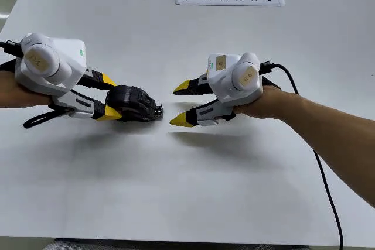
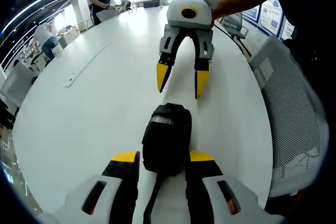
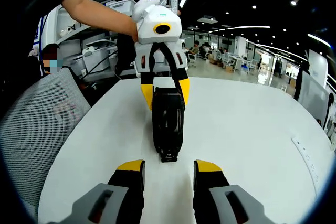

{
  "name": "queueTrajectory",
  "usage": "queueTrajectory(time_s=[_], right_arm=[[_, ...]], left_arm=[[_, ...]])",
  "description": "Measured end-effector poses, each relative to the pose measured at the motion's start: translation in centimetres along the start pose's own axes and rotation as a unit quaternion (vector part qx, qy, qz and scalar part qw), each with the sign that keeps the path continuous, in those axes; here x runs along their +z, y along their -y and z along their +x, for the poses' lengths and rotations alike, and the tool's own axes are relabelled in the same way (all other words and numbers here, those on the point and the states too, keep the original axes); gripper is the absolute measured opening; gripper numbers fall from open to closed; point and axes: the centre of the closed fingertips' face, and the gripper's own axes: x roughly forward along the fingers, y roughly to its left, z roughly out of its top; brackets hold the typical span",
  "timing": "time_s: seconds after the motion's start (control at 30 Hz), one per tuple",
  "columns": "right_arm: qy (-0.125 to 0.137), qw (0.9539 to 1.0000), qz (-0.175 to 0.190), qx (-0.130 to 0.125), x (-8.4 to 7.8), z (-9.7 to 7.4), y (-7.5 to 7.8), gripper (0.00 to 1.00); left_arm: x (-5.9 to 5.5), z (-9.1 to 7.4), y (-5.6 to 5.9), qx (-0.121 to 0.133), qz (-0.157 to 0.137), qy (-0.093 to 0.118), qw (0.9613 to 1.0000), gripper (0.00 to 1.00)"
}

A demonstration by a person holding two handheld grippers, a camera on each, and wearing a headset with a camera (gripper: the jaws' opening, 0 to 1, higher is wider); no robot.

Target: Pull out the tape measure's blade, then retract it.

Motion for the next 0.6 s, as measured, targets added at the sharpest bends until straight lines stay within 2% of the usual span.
queueTrajectory(time_s=[0.33, 0.6], right_arm=[[-0.015, 0.9997, -0.014, 0.01, 0.3, 1.8, -0.2, 0.24], [-0.031, 0.9991, -0.024, 0.013, -0.2, 2.8, -0.2, 0.19]], left_arm=[[-0.2, 0.4, 0.1, -0.006, 0.011, -0.002, 0.9999, 0.26], [-0.3, 0.4, 0.0, -0.006, 0.013, 0.001, 0.9999, 0.25]])
